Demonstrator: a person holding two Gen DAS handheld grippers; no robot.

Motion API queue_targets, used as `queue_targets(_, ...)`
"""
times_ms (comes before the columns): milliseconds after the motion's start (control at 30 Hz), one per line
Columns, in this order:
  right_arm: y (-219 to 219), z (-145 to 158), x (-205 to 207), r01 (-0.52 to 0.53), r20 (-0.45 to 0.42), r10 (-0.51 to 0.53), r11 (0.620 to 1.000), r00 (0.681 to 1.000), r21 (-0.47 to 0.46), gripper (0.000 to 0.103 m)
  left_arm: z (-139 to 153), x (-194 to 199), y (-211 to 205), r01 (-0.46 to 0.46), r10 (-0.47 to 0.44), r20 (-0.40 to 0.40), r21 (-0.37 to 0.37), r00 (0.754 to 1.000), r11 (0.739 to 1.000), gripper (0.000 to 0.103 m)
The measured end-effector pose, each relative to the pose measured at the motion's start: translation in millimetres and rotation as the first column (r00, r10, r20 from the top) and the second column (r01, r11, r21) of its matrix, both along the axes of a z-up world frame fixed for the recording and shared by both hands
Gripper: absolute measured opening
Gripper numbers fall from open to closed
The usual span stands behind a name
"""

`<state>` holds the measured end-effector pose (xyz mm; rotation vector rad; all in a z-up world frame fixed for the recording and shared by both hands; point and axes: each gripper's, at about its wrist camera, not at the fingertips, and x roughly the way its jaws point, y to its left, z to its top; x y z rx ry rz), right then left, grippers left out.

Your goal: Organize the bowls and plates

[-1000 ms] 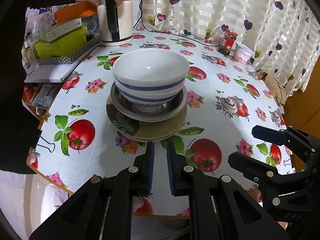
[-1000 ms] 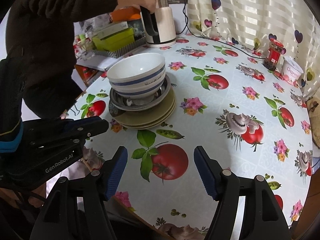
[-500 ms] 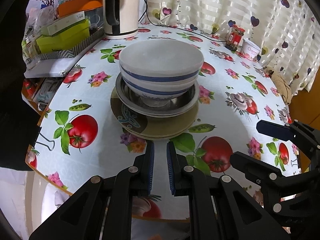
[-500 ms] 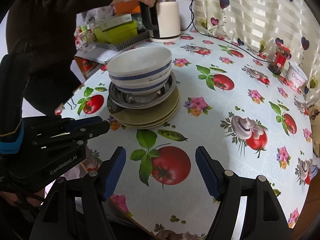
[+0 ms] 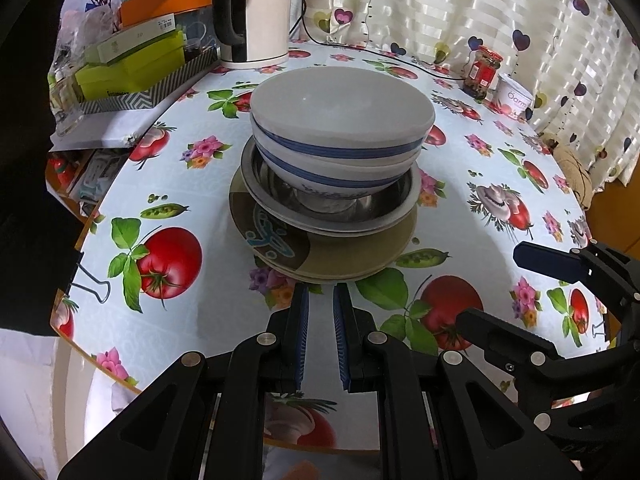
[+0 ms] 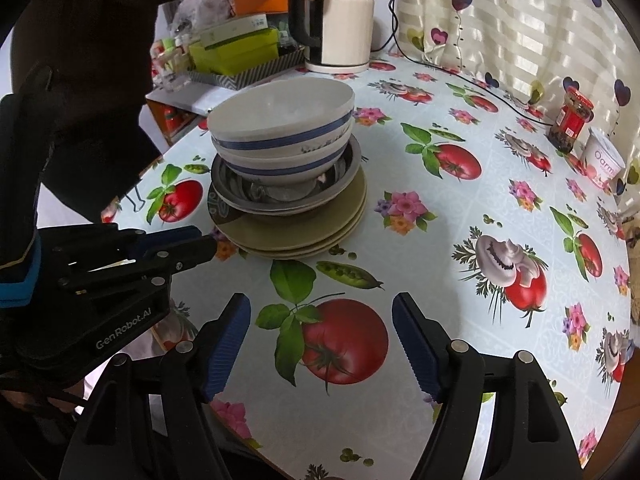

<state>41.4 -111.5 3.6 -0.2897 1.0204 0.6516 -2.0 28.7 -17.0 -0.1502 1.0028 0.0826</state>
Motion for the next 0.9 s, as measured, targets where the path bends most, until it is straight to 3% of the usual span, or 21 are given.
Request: queue_targets(900,5.0,-1.5,-0.1,-0.012,0.002,0.012,1.000,1.000,-0.001,0.076,2.1,-0.2,0.3,0.001,-0.001,0.005,0.013,1.000,1.000,0.013)
